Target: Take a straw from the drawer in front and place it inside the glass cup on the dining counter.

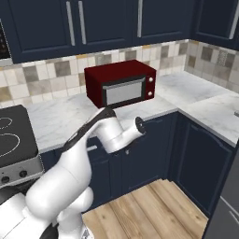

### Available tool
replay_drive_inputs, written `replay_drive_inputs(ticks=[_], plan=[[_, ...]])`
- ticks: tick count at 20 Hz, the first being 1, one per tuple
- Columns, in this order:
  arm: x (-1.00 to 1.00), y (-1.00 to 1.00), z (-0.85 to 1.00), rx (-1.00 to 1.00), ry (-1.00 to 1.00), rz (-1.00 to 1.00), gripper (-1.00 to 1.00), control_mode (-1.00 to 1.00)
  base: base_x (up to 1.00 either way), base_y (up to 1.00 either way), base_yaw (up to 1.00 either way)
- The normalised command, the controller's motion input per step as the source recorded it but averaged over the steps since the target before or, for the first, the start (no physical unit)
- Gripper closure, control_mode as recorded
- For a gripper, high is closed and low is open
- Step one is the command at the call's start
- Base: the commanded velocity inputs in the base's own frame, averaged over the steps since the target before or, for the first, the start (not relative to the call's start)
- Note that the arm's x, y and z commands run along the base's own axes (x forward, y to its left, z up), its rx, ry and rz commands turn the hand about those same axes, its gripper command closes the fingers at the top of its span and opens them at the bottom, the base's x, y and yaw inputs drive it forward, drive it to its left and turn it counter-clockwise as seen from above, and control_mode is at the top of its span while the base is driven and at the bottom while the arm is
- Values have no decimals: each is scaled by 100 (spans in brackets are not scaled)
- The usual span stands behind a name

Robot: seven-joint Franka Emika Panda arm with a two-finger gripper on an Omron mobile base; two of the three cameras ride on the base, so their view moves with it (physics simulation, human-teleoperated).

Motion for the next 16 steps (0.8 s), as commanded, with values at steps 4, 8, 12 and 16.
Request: replay_drive_inputs(ticks=[4,8,12,16], plan=[[3,0,-59,30,0,-1,-100,-100,0,0,0],[3,1,-54,26,0,0,-100,-100,0,0,0],[27,13,-52,17,0,0,-100,-100,0,0,0],[33,31,-42,5,0,0,-100,-100,0,0,0]])
